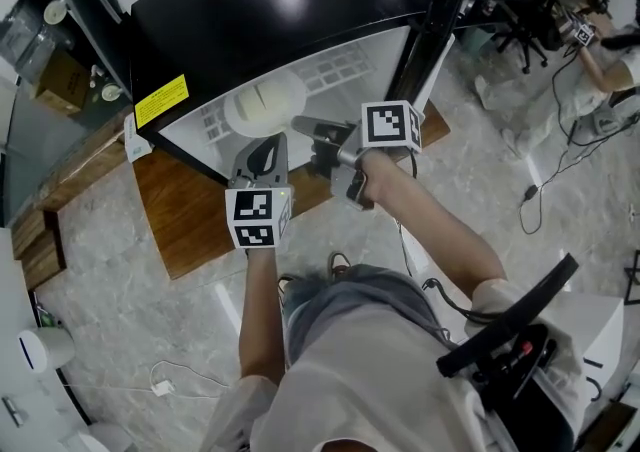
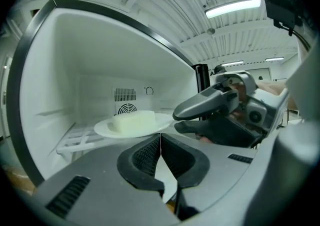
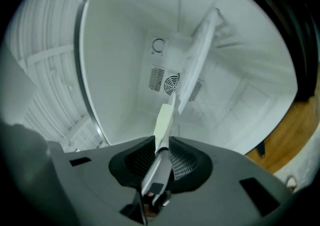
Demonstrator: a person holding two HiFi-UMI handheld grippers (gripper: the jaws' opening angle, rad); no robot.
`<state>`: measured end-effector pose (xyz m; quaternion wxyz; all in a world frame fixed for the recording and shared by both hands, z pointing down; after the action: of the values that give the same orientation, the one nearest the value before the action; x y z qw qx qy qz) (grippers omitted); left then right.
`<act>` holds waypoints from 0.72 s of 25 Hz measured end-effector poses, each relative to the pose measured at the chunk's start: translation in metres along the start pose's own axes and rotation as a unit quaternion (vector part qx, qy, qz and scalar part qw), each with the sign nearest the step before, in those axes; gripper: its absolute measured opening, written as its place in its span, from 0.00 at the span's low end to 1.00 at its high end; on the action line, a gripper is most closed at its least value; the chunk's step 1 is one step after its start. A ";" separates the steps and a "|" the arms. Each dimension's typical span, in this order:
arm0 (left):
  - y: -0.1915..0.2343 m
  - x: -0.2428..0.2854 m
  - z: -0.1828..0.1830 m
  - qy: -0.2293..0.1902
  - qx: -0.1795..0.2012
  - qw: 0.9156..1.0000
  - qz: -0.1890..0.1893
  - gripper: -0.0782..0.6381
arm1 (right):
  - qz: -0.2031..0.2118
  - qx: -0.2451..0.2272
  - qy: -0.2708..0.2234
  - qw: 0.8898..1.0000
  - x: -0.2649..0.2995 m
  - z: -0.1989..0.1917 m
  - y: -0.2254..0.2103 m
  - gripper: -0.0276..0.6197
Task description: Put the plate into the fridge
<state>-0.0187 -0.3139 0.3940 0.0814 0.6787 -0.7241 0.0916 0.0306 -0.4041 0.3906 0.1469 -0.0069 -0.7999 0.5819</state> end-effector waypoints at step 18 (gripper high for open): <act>0.026 -0.034 0.016 -0.041 0.043 0.995 0.085 0.14 | -0.214 -0.598 -0.153 0.757 0.013 -0.046 0.049 0.10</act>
<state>-0.0428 -0.2835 0.3699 0.0146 0.6209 -0.7772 0.1013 0.0216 -0.3428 0.3604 0.1096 0.1672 -0.9774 -0.0685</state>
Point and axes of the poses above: the fingertips, and each gripper's own axes: x forward along the fingers, y to its left, z out of its top, the point moved 5 cm from there along -x, backward along the fingers, and after that the axes turned 9 degrees about -z, right-handed, at the moved point
